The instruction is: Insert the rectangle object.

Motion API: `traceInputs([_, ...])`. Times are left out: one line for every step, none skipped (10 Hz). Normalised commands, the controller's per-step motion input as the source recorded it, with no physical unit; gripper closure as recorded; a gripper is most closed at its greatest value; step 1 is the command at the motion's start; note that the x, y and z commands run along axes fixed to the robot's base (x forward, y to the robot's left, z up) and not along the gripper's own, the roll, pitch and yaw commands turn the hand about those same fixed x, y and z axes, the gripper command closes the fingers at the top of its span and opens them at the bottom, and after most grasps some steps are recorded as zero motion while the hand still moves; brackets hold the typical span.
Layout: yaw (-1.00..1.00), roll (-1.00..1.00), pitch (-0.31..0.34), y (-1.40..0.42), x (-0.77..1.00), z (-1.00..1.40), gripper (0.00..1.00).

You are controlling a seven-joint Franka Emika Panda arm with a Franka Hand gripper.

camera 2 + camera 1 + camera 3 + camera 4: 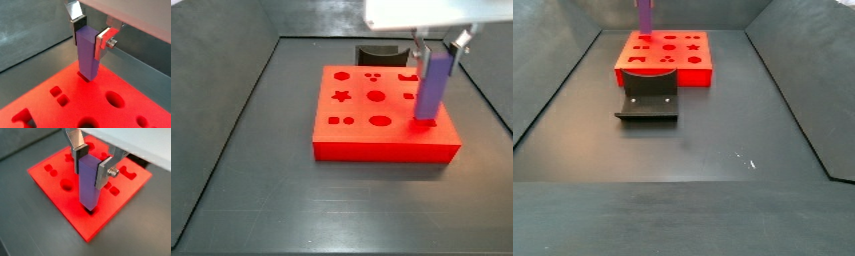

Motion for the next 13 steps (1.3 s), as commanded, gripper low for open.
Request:
traceInputs([0.09,0.25,-0.43,-0.11,0.11,-0.11,1.0])
traceInputs([0.06,0.4,-0.349,-0.11,0.02,0.01,1.0])
traceInputs([0.0,0.5,-0.233,-0.16,0.0,0.33,1.0])
traceInputs([0.0,0.5,-0.1,-0.16,-0.12,0.27,1.0])
traceInputs([0.01,0.5,0.074,-0.17,0.1,0.05,1.0])
traceInputs([0.03,0.3,0.154,0.0,0.12,-0.06,1.0])
traceInputs([0.05,0.23,0.281,0.0,0.25,-0.21,1.0])
traceInputs([0.08,0.3,0.41,0.05,0.25,-0.03,1.0])
traceInputs([0.08,0.27,0.474,0.0,0.21,0.0,1.0])
traceInputs([0.1,0.25,0.481,0.0,0.19,0.0,1.0])
traceInputs([0.12,0.28,0.477,-0.11,0.21,0.0,1.0])
traceInputs([0.07,0.11,0.417,-0.16,0.27,-0.04,1.0])
traceInputs([0.0,0.0,0.387,-0.16,0.26,-0.11,1.0])
